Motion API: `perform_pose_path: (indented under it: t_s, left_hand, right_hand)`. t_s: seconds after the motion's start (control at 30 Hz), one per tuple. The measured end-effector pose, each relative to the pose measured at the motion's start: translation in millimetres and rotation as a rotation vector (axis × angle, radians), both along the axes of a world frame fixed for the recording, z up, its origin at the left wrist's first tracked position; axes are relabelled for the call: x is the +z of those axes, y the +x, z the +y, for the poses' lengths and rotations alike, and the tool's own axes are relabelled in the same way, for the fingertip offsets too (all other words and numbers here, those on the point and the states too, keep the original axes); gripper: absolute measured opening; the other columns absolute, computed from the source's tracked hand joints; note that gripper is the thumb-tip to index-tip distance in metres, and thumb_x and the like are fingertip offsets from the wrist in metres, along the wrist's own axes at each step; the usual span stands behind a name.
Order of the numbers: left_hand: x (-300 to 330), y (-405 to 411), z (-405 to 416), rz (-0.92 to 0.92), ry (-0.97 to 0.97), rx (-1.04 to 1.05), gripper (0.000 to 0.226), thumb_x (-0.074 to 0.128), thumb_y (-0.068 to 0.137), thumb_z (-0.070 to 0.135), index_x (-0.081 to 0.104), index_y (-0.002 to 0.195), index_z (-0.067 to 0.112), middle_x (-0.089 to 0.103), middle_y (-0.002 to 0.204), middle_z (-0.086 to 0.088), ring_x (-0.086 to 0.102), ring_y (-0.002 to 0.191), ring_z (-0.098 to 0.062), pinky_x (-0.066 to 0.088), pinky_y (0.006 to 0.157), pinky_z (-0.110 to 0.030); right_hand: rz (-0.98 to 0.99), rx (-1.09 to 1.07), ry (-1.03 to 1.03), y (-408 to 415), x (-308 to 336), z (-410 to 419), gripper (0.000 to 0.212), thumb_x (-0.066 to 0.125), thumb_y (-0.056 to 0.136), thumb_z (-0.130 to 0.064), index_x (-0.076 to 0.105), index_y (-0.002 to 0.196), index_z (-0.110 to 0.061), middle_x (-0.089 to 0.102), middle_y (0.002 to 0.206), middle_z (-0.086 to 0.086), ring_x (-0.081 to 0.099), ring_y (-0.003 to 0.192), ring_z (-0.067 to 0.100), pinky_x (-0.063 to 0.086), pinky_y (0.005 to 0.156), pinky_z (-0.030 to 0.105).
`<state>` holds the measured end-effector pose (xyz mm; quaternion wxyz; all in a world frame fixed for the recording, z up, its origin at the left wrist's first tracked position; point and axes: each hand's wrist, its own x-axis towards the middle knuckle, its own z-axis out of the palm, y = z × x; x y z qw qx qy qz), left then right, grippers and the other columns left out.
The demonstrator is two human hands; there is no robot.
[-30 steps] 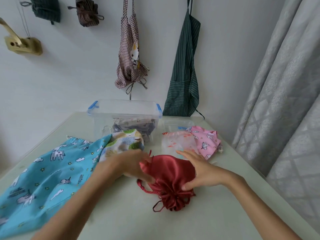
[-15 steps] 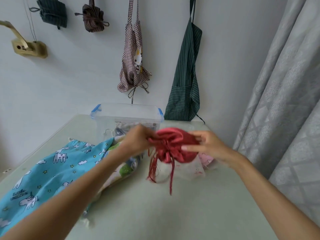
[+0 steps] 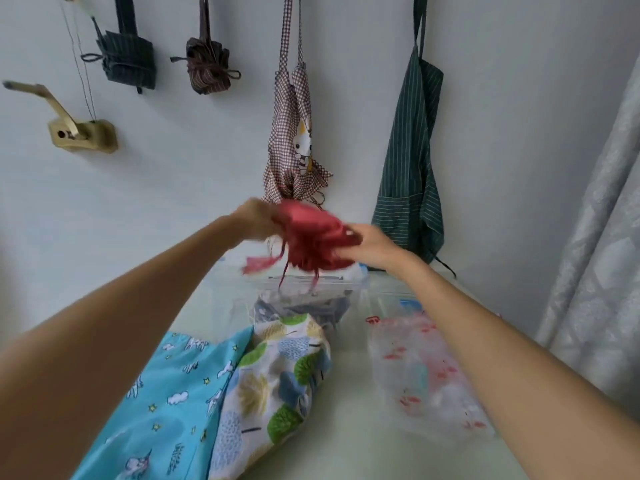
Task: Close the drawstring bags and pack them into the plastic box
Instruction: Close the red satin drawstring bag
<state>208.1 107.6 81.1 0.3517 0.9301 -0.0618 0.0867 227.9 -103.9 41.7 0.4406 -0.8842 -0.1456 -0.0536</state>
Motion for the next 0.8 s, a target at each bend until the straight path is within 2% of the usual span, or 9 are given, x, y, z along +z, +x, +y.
perform_pose_path:
  t_s: [0.1, 0.2, 0.27, 0.33, 0.4, 0.47, 0.53, 0.6, 0.8]
  left_hand:
    - [-21, 14, 20, 0.333, 0.213, 0.014, 0.05, 0.06, 0.085, -0.002, 0.055, 0.13, 0.019, 0.06, 0.124, -0.009, 0.057, 0.107, -0.022, 0.047, 0.089, -0.032]
    - [-36, 19, 21, 0.036, 0.289, 0.064, 0.041, 0.051, 0.092, 0.007, 0.055, 0.131, 0.02, 0.053, 0.136, -0.011, 0.052, 0.122, -0.027, 0.041, 0.103, -0.036]
    - [-48, 13, 7, 0.016, 0.301, -0.093, 0.037, 0.043, 0.099, 0.025, 0.049, 0.136, 0.017, 0.05, 0.137, -0.009, 0.05, 0.123, -0.026, 0.037, 0.104, -0.037]
    - [-62, 8, -11, 0.224, 0.37, -0.198, 0.048, 0.028, 0.102, 0.036, 0.045, 0.137, 0.009, 0.053, 0.127, -0.013, 0.051, 0.115, -0.026, 0.037, 0.102, -0.041]
    - [-68, 8, -18, 0.349, 0.494, -0.16, 0.054, 0.021, 0.102, 0.04, 0.047, 0.132, 0.004, 0.054, 0.127, -0.017, 0.051, 0.112, -0.028, 0.037, 0.098, -0.04]
    - [-67, 11, -12, 0.293, 0.559, -0.034, 0.058, 0.025, 0.099, 0.051, 0.054, 0.124, 0.007, 0.057, 0.124, -0.014, 0.054, 0.107, -0.028, 0.04, 0.092, -0.039]
    - [-60, 8, -5, 0.2, 0.622, 0.085, 0.057, 0.03, 0.096, 0.056, 0.059, 0.121, 0.014, 0.061, 0.121, -0.009, 0.056, 0.103, -0.026, 0.043, 0.083, -0.035]
    - [-55, -1, 3, 0.101, 0.636, 0.144, 0.045, 0.036, 0.096, 0.05, 0.057, 0.127, 0.023, 0.06, 0.126, -0.005, 0.057, 0.111, -0.026, 0.045, 0.085, -0.033]
    - [-58, -85, -6, -0.305, 0.382, 0.123, 0.026, 0.053, 0.094, 0.026, 0.062, 0.118, 0.03, 0.062, 0.124, 0.005, 0.059, 0.11, -0.016, 0.044, 0.076, -0.026]
  right_hand:
    - [0.029, -0.024, -0.38, 5, -15, -1, 0.058, 0.059, 0.086, -0.018, 0.04, 0.141, -0.023, 0.05, 0.138, 0.001, 0.043, 0.13, 0.021, 0.032, 0.11, 0.038]
    - [-0.131, -0.049, -0.325, -8, -22, 13, 0.037, 0.043, 0.094, -0.026, 0.052, 0.129, -0.031, 0.056, 0.131, -0.005, 0.046, 0.124, 0.019, 0.026, 0.112, 0.042]
    - [-0.051, 0.001, -0.515, -8, -30, 23, 0.032, 0.03, 0.097, -0.029, 0.061, 0.105, -0.029, 0.063, 0.114, -0.001, 0.051, 0.114, 0.02, 0.017, 0.115, 0.045]
    - [0.047, 0.003, -0.712, -6, -37, 31, 0.044, 0.017, 0.098, -0.031, 0.049, 0.07, -0.018, 0.058, 0.08, 0.001, 0.053, 0.094, 0.019, 0.004, 0.116, 0.048]
    - [0.055, -0.005, -0.73, -6, -35, 32, 0.047, 0.016, 0.098, -0.034, 0.039, 0.061, -0.015, 0.049, 0.067, -0.001, 0.051, 0.083, 0.017, 0.003, 0.116, 0.049]
    - [-0.014, 0.014, -0.662, -7, -31, 27, 0.046, 0.024, 0.099, -0.033, 0.053, 0.068, -0.015, 0.054, 0.071, -0.003, 0.054, 0.083, 0.016, 0.011, 0.115, 0.047]
    - [-0.13, -0.002, -0.603, -14, -27, 16, 0.036, 0.033, 0.099, -0.033, 0.067, 0.1, -0.02, 0.066, 0.103, -0.003, 0.056, 0.106, 0.019, 0.015, 0.114, 0.044]
    - [-0.253, -0.03, -0.539, -30, -26, 4, 0.03, 0.042, 0.098, -0.032, 0.06, 0.12, -0.026, 0.058, 0.129, -0.005, 0.047, 0.123, 0.017, 0.016, 0.114, 0.042]
    - [-0.441, -0.037, -0.544, -99, -56, -40, 0.024, 0.056, 0.091, -0.022, 0.065, 0.112, -0.027, 0.062, 0.116, -0.01, 0.05, 0.111, 0.013, 0.03, 0.099, 0.027]
